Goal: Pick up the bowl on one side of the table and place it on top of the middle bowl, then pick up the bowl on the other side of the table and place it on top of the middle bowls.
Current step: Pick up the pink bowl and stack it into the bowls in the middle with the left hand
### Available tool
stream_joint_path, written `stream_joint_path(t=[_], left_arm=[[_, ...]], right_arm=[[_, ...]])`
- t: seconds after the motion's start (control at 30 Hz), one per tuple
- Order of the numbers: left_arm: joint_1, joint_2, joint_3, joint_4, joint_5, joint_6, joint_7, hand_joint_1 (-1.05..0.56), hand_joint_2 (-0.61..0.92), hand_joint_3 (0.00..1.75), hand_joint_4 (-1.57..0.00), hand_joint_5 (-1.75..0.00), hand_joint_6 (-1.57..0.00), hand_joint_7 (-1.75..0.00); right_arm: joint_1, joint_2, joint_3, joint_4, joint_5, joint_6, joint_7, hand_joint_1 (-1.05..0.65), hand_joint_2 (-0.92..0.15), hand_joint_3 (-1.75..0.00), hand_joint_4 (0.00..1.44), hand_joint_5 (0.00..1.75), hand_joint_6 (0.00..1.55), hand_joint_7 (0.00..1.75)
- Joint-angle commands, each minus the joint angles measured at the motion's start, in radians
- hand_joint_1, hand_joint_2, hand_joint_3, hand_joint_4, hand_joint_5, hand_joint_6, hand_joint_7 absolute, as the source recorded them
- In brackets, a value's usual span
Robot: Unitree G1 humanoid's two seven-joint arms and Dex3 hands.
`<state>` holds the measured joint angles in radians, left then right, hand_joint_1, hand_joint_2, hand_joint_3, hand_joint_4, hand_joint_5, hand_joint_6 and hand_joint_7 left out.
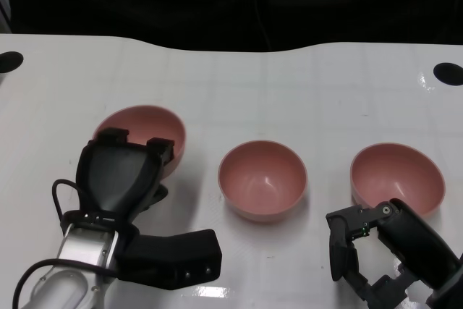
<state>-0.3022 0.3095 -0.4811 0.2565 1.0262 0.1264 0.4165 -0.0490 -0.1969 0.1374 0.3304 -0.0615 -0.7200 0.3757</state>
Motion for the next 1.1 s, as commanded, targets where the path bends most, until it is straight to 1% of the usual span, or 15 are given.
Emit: stream_joint_path(t=[0.03, 0.1, 0.2, 0.27, 0.43, 0.47, 0.5, 0.53, 0.57, 0.6, 0.7, 0.77, 0.8, 1.07, 1.1], left_arm=[[-0.011, 0.018, 0.014, -0.059, -0.005, -0.064, 0.065, -0.28, 0.85, 0.16, -0.89, -1.75, -0.78, -1.47], [-0.011, 0.017, 0.018, -0.061, -0.001, -0.071, 0.065, -0.28, 0.84, 0.18, -0.89, -1.75, -0.76, -1.51], [-0.016, 0.011, 0.018, -0.066, 0.007, -0.074, 0.061, -0.28, 0.83, 0.18, -0.89, -1.75, -0.76, -1.51], [-0.024, 0.005, 0.015, -0.073, 0.015, -0.071, 0.055, -0.28, 0.8, 0.17, -0.88, -1.75, -0.79, -1.47], [-0.025, 0.002, 0.016, -0.074, 0.019, -0.071, 0.052, -0.29, 0.79, 0.17, -0.88, -1.75, -0.8, -1.45], [-0.041, -0.004, 0.012, -0.07, -0.01, -0.116, 0.051, -0.29, 0.79, 0.17, -0.88, -1.75, -0.8, -1.45], [-0.056, -0.009, 0.008, -0.066, -0.035, -0.154, 0.047, -0.27, 0.69, 0.4, -0.9, -1.75, -0.83, -1.36], [-0.07, -0.014, 0.005, -0.06, -0.055, -0.188, 0.042, -0.26, 0.58, 0.63, -0.9, -1.75, -0.84, -1.35], [-0.08, -0.018, 0.003, -0.054, -0.068, -0.211, 0.036, -0.26, 0.5, 0.79, -0.91, -1.75, -0.85, -1.34], [-0.086, -0.021, 0.003, -0.05, -0.073, -0.221, 0.03, -0.26, 0.47, 0.85, -0.91, -1.75, -0.86, -1.34], [-0.096, -0.029, 0.005, -0.036, -0.077, -0.246, 0.026, -0.26, 0.44, 0.92, -0.92, -1.75, -0.87, -1.35], [-0.103, -0.034, 0.004, -0.026, -0.078, -0.261, 0.027, -0.27, 0.4, 0.96, -0.94, -1.75, -0.93, -1.19], [-0.105, -0.035, 0.005, -0.023, -0.078, -0.265, 0.028, -0.27, 0.39, 0.97, -0.94, -1.75, -0.94, -1.17], [-0.106, -0.038, 0.008, -0.016, -0.079, -0.274, 0.03, -0.27, 0.38, 0.98, -0.94, -1.75, -0.96, -1.12], [-0.125, -0.047, -0.01, 0.004, -0.104, -0.303, -0.014, -0.27, 0.38, 0.98, -0.94, -1.75, -0.97, -1.12]], right_arm=[[0.004, -0.015, -0.002, -0.004, 0.004, -0.003, -0.003, 0.03, 0.02, -1.75, 1.08, 1.64, 1.04, 1.36], [0.005, -0.015, -0.002, -0.005, 0.005, -0.002, -0.002, 0.03, 0.02, -1.75, 1.08, 1.64, 1.04, 1.36], [0.005, -0.015, -0.002, -0.003, 0.006, -0.006, -0.003, 0.03, 0.02, -1.75, 1.08, 1.64, 1.04, 1.36], [0.004, -0.014, -0.003, 0.0, 0.006, -0.012, -0.004, 0.04, 0.02, -1.75, 1.08, 1.64, 1.04, 1.36], [0.004, -0.013, -0.003, 0.002, 0.006, -0.014, -0.005, 0.04, 0.01, -1.75, 1.08, 1.65, 1.03, 1.36], [0.006, -0.014, -0.003, -0.001, 0.008, -0.01, -0.003, 0.04, 0.01, -1.75, 1.08, 1.65, 1.03, 1.36], [0.007, -0.014, -0.003, -0.004, 0.01, -0.007, -0.002, 0.04, 0.01, -1.75, 1.08, 1.65, 1.03, 1.36], [0.009, -0.014, -0.003, -0.007, 0.009, -0.003, -0.003, 0.04, 0.01, -1.75, 1.08, 1.65, 1.03, 1.36], [0.01, -0.014, -0.003, -0.009, 0.009, -0.002, -0.002, 0.04, 0.02, -1.75, 1.08, 1.65, 1.03, 1.36], [0.01, -0.015, -0.003, -0.01, 0.008, -0.001, -0.003, 0.04, 0.01, -1.75, 1.08, 1.65, 1.04, 1.36], [0.01, -0.015, -0.003, -0.011, 0.004, -0.001, -0.005, 0.04, 0.01, -1.75, 1.08, 1.65, 1.04, 1.36], [0.011, -0.015, -0.003, -0.012, 0.002, -0.002, -0.007, 0.04, 0.01, -1.75, 1.08, 1.65, 1.04, 1.36], [0.011, -0.015, -0.003, -0.012, 0.001, -0.002, -0.007, 0.04, 0.01, -1.75, 1.08, 1.65, 1.04, 1.36], [0.011, -0.015, -0.002, -0.012, 0.002, -0.001, -0.007, 0.04, 0.01, -1.75, 1.09, 1.65, 1.04, 1.36], [0.01, -0.014, -0.002, -0.01, 0.003, -0.002, -0.007, 0.04, 0.01, -1.75, 1.09, 1.65, 1.04, 1.36]])
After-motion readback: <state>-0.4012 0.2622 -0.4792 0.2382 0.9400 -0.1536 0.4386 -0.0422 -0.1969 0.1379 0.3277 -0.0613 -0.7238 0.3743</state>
